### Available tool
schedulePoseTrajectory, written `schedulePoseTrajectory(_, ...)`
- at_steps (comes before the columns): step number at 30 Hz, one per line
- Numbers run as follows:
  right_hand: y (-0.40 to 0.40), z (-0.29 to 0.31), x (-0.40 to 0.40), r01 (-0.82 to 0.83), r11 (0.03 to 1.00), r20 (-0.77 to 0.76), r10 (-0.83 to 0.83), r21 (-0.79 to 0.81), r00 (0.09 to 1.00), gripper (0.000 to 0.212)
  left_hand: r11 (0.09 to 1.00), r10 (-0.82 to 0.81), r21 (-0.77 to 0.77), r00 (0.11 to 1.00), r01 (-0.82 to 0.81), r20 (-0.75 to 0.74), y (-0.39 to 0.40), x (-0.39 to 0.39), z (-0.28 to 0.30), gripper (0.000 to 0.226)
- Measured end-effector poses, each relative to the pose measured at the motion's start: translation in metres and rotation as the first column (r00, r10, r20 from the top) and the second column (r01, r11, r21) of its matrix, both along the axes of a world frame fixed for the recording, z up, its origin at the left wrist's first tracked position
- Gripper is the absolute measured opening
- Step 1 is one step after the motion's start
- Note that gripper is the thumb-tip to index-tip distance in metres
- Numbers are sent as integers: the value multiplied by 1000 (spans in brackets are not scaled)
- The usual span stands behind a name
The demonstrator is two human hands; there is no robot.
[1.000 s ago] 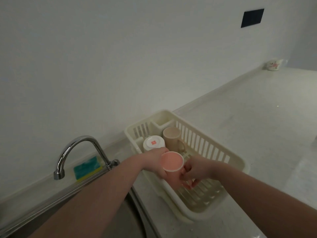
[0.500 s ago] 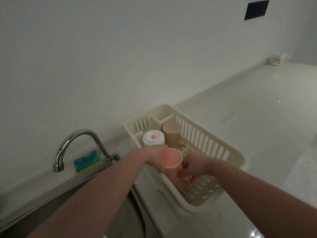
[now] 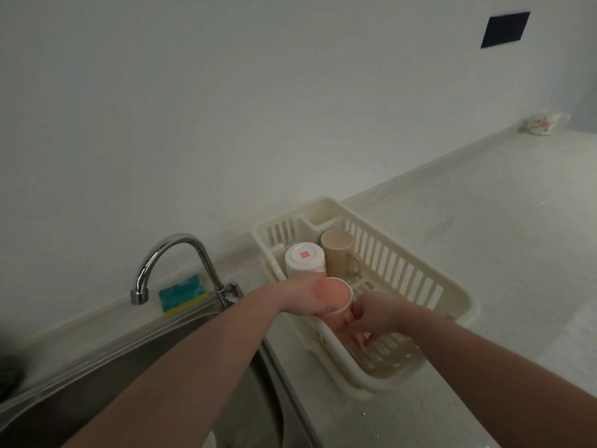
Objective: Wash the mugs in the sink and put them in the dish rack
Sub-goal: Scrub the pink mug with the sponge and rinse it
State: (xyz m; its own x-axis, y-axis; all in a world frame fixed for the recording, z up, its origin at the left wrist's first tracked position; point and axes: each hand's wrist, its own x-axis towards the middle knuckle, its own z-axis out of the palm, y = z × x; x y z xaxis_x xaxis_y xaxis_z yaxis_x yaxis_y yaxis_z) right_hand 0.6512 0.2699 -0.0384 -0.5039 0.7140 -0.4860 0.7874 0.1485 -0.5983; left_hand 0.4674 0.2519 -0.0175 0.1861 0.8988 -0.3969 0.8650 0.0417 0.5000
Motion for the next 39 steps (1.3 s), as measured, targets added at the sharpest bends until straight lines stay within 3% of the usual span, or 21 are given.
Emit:
schedulePoseTrajectory(5,-5,21,-4,-88,986,103,74,141,992,28,995,87,55,996,-85,-33,-13,-13,6,75)
schedulePoseTrajectory(7,-5,31,-8,-75,973,126,48,220,991,24,992,93,86,995,-91,-20,-22,-16,14,66)
schedulePoseTrajectory(10,-6,46,-17,-85,903,190,3,422,982,37,985,95,148,995,-89,-33,-39,-21,26,44)
schedulePoseTrajectory(13,-16,58,-34,-82,857,144,9,508,990,45,982,119,153,993,-114,-23,-60,-33,34,39)
schedulePoseTrajectory(24,-79,52,-139,-300,871,129,271,388,954,28,910,388,208,914,-360,-116,-169,-128,24,32)
schedulePoseTrajectory(31,-115,38,-214,-378,807,114,368,455,923,27,791,599,226,795,-569,-95,-245,-193,7,34)
schedulePoseTrajectory(39,-114,11,-288,-421,786,113,418,452,901,33,653,748,273,658,-707,-86,-280,-258,-8,32)
